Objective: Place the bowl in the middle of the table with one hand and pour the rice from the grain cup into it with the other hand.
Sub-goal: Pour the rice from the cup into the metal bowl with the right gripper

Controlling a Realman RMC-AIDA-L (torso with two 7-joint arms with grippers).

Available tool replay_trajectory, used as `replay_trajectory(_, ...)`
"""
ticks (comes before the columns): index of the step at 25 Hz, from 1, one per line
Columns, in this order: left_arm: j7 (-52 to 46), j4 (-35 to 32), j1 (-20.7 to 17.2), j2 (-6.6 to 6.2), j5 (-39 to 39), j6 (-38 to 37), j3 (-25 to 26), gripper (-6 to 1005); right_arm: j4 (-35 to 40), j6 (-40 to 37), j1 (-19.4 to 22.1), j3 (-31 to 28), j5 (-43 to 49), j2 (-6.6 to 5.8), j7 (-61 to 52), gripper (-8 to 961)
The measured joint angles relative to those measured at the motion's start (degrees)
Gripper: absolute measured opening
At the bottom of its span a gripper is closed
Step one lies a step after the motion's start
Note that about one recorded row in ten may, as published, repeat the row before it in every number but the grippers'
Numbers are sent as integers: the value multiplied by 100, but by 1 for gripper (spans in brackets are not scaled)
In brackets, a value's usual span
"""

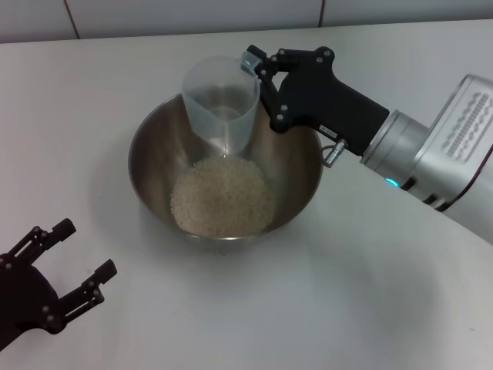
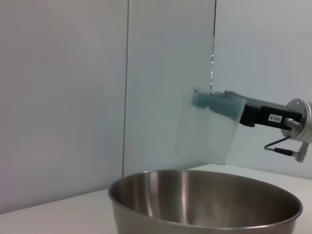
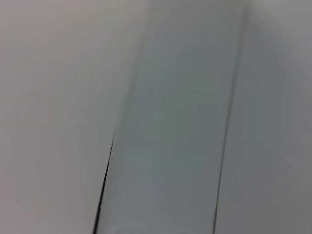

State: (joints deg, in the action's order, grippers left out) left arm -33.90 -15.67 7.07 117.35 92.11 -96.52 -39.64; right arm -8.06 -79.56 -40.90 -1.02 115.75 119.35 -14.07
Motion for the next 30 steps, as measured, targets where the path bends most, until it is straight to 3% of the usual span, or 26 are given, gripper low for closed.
replay_trajectory(5,0,2,-5,-9,0,-37,-9,842,11,358,38,30,16,1,-835,16)
replay_trajectory(25,30,2,-4,31,-1,-79,-9,842,-2,548,128,-21,19,18,-867,17)
replay_trajectory(30,32,2,-4,33,-1,-78,-24,842,18,515,380,-612,-34,17,-674,17)
